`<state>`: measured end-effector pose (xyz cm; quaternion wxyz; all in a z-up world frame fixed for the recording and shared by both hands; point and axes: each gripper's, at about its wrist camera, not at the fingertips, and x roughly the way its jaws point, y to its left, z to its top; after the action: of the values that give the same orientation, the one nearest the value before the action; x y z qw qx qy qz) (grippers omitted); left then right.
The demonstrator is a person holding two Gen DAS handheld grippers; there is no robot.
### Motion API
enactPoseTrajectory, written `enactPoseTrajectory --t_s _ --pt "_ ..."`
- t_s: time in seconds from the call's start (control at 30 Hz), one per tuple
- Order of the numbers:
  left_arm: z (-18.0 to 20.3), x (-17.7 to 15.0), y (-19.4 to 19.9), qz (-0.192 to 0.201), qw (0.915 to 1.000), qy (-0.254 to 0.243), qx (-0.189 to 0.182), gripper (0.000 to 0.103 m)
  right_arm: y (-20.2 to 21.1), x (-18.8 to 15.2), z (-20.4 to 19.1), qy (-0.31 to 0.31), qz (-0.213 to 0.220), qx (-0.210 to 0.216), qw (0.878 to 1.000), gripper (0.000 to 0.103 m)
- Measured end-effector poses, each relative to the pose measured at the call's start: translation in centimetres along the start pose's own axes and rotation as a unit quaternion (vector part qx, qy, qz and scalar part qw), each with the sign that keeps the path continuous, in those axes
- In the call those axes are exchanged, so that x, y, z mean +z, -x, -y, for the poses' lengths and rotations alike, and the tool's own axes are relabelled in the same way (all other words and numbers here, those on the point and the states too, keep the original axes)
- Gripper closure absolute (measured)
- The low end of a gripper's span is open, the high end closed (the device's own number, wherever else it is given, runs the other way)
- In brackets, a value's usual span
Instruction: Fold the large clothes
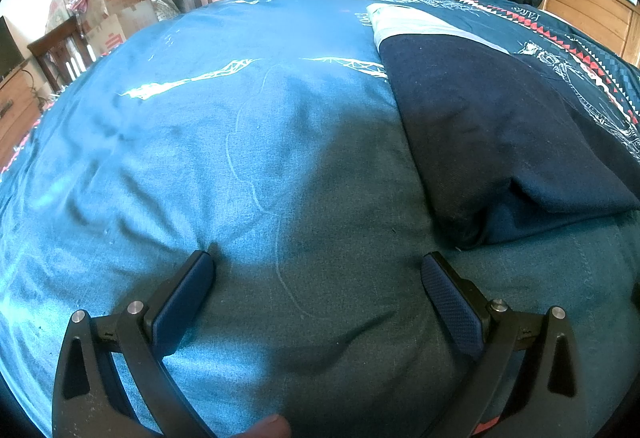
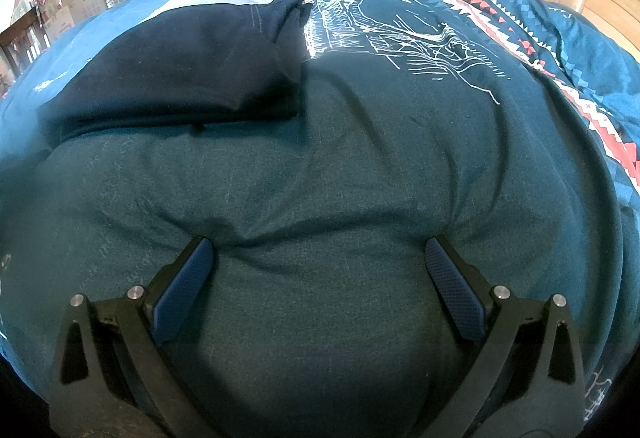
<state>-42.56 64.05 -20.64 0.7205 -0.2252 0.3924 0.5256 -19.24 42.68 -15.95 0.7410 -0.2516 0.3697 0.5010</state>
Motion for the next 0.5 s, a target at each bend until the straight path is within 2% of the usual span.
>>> enactPoseTrajectory --t_s 0.5 --pt "-0.01 -0.02 0.01 0.000 1.0000 0.000 0.000 0.000 0.05 -0.08 -0.07 -0.001 0.000 0.000 1.000 0.000"
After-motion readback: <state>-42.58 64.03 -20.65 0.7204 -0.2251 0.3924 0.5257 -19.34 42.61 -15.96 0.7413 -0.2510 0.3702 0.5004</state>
